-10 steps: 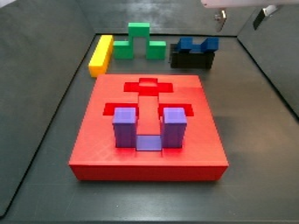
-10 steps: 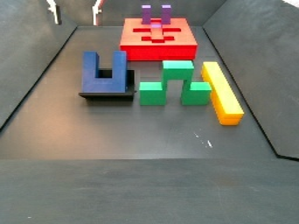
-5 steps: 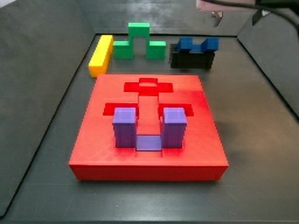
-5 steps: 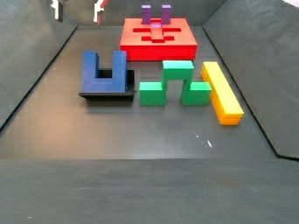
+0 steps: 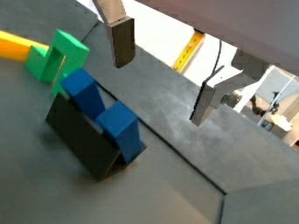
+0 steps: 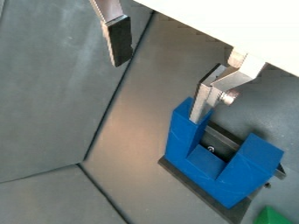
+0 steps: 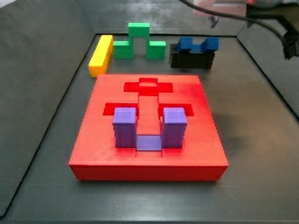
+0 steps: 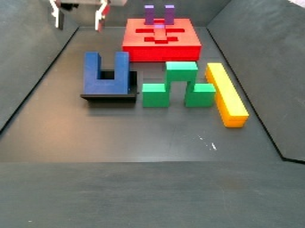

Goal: Pick up the blue object. Move up. Place the blue object on the fixture. Regrasp the blue object. Move to above the board. Insert the blue object.
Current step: Regrasp the blue object.

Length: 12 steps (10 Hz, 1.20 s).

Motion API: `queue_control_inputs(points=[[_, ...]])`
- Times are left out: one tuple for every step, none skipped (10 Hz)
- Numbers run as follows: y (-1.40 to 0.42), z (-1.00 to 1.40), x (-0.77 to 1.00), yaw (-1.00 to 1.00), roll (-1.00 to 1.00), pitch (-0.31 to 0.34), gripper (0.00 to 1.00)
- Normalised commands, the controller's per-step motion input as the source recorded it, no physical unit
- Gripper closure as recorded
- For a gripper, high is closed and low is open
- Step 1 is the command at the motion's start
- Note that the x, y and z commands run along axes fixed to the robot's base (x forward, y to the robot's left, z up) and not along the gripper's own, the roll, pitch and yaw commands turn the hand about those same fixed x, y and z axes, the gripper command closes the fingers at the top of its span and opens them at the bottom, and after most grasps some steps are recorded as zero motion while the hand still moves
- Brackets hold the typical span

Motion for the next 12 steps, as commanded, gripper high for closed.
queue_control_inputs(points=[[0.06,-0.38,0.26,-0.01,0.0,0.166,0.0],[0.06,-0.32,0.12,-0.04,0.0,0.134,0.0],[0.03,-0.29,0.08,-0.05,0.01,0.103,0.0],[0.03,-0.31,0.05,-0.03,0.04,0.089,0.0],[0.04,-0.33,0.02,-0.02,0.07,0.057,0.0],[0.1,-0.35,0.01,-0.01,0.1,0.054,0.0],[0.28,-0.29,0.0,-0.06,0.09,0.091,0.0],[0.34,-0.18,-0.09,-0.14,0.08,0.143,0.0],[0.29,-0.22,-0.11,-0.13,0.01,0.103,0.0],[0.17,-0.28,0.0,-0.05,0.0,0.04,0.0],[0.11,-0.29,0.0,-0.02,0.0,0.02,0.0],[0.04,-0.22,0.0,-0.02,0.0,0.031,0.0]])
